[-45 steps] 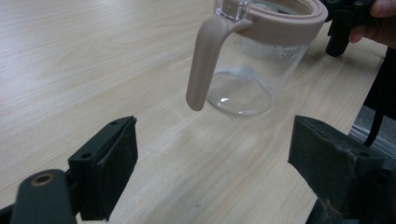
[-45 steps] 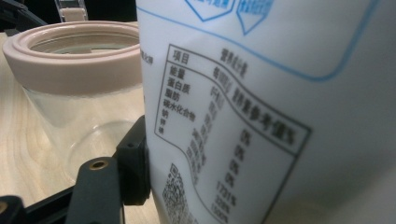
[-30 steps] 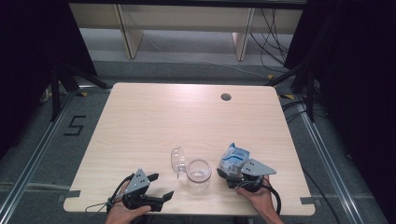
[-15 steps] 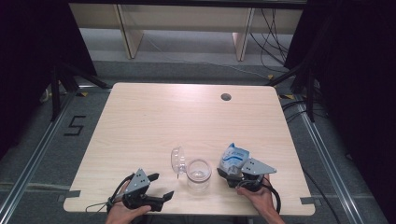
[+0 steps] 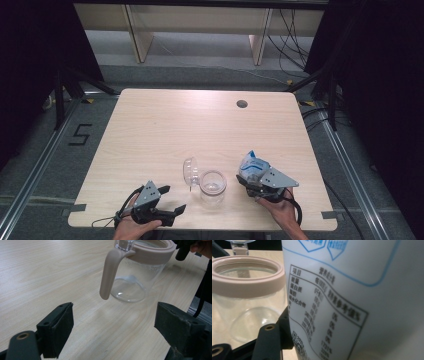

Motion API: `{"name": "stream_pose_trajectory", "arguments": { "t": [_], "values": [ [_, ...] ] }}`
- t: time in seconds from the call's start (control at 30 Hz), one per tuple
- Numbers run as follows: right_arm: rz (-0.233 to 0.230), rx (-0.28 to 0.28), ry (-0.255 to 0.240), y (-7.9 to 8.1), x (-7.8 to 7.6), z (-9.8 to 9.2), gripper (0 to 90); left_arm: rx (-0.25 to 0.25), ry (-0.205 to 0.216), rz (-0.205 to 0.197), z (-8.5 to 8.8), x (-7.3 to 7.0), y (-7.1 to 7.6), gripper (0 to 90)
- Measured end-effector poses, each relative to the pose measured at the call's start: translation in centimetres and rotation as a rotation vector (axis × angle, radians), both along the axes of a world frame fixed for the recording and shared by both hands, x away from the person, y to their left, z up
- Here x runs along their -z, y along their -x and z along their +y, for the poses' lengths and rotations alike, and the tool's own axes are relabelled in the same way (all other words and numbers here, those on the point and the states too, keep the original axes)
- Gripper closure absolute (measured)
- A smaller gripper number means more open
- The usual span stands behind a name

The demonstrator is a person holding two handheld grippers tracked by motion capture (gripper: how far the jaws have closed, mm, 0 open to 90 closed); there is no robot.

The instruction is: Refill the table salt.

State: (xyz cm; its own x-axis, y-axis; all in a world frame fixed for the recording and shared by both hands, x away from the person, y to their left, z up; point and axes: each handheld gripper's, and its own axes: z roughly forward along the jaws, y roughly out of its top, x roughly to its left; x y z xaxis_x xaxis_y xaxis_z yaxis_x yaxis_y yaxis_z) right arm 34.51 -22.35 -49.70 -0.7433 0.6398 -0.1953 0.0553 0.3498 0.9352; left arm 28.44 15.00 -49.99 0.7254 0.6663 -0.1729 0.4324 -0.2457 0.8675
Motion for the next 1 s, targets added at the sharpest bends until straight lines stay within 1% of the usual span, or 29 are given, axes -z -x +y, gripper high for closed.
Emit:
{"name": "stream_pose_trajectory", "arguments": {
  "t": [0.03,0.07,0.1,0.13,0.17,0.2,0.23,0.27,0.3,0.33,0.37,0.4,0.43,0.47,0.5,0.53,0.57,0.6,0.63,0.67,0.7,0.73,0.77,0.8,0.87,0.9,0.93,0.97,1.0],
  "values": [
    [-0.009,0.009,0.013,0.0,-0.1,-0.1,41.0,0.000,-0.001,0.000,0.0,0.0,0.0,15.2],
    [-0.005,0.014,0.007,0.0,-0.1,-0.1,41.0,0.001,-0.005,-0.005,0.0,0.0,0.0,15.2],
    [-0.015,0.012,0.011,-0.1,-0.2,-0.1,41.0,0.005,-0.006,-0.011,0.0,0.0,0.0,15.2],
    [-0.024,0.015,0.014,-0.2,-0.3,-0.1,41.0,-0.005,0.000,0.000,0.0,0.1,0.0,15.1],
    [-0.008,0.014,0.028,-0.1,-0.4,-0.1,41.1,-0.005,-0.001,0.003,0.0,0.1,0.1,15.2],
    [-0.036,0.024,0.036,-0.2,-0.5,-0.1,41.2,-0.003,-0.004,0.003,0.0,0.1,0.1,15.2],
    [-0.049,0.016,0.049,-0.4,-0.6,-0.2,41.2,-0.004,-0.005,0.000,0.0,0.1,0.1,15.2],
    [-0.052,0.024,0.049,-0.4,-0.7,-0.1,41.2,-0.005,-0.012,0.002,0.0,0.0,0.1,15.1],
    [-0.038,0.030,0.050,-0.3,-0.8,0.0,41.2,0.005,-0.018,-0.007,0.1,0.0,0.1,15.2],
    [-0.065,0.027,0.053,-0.5,-0.8,0.0,41.2,0.004,-0.018,-0.006,0.1,0.0,0.1,15.2],
    [-0.083,0.020,0.073,-0.6,-0.9,0.0,41.2,0.006,-0.016,-0.005,0.0,0.1,0.1,15.2],
    [-0.085,0.016,0.086,-0.7,-1.0,0.0,41.2,0.006,-0.027,-0.005,0.1,0.1,0.1,15.2],
    [-0.080,0.014,0.081,-0.7,-1.0,0.1,41.3,-0.001,-0.015,0.007,0.0,0.2,0.1,15.1],
    [-0.082,0.010,0.083,-0.7,-1.0,0.1,41.6,-0.004,-0.014,0.010,0.0,0.2,0.1,15.2],
    [-0.088,0.013,0.092,-0.8,-1.0,0.1,41.6,-0.004,-0.017,0.009,0.0,0.2,0.2,15.2],
    [-0.105,0.012,0.098,-0.9,-1.0,0.2,41.6,-0.003,-0.014,0.013,0.0,0.3,0.3,15.1],
    [-0.107,0.012,0.105,-0.9,-1.0,0.2,41.6,-0.004,-0.025,0.012,0.1,0.2,0.4,15.2],
    [-0.120,0.011,0.113,-1.0,-1.0,0.3,41.6,-0.004,-0.017,0.012,0.1,0.3,0.4,15.1],
    [-0.130,0.005,0.130,-1.1,-1.2,0.3,41.7,0.008,-0.017,0.001,0.3,0.3,0.4,15.1],
    [-0.130,0.005,0.130,-1.1,-1.2,0.3,41.7,0.008,-0.017,0.001,0.3,0.3,0.4,15.1],
    [-0.129,0.012,0.120,-1.1,-1.3,0.4,41.7,-0.015,-0.008,0.016,0.2,0.3,0.6,15.1],
    [-0.148,0.009,0.131,-1.2,-1.4,0.4,41.7,0.001,-0.026,0.003,0.4,0.2,0.5,15.2],
    [-0.153,0.011,0.149,-1.3,-1.5,0.4,41.7,-0.002,-0.024,0.007,0.4,0.2,0.6,15.1],
    [-0.145,0.022,0.143,-1.2,-1.6,0.5,41.7,0.005,-0.023,0.003,0.5,0.2,0.6,15.1],
    [-0.169,0.005,0.155,-1.4,-1.8,0.6,41.7,-0.006,-0.013,0.015,0.4,0.2,0.7,15.2],
    [-0.169,0.025,0.152,-1.3,-1.8,0.7,41.7,-0.003,-0.013,0.015,0.4,0.2,0.7,15.2],
    [-0.170,0.015,0.158,-1.3,-1.9,0.7,41.7,-0.005,-0.008,0.016,0.3,0.3,0.7,15.2],
    [-0.192,0.018,0.161,-1.4,-2.0,0.9,41.9,-0.007,-0.016,0.016,0.3,0.2,0.7,15.2],
    [-0.195,0.017,0.167,-1.4,-2.0,0.9,41.9,-0.003,-0.022,0.014,0.3,0.2,0.7,15.2]
  ]
}}
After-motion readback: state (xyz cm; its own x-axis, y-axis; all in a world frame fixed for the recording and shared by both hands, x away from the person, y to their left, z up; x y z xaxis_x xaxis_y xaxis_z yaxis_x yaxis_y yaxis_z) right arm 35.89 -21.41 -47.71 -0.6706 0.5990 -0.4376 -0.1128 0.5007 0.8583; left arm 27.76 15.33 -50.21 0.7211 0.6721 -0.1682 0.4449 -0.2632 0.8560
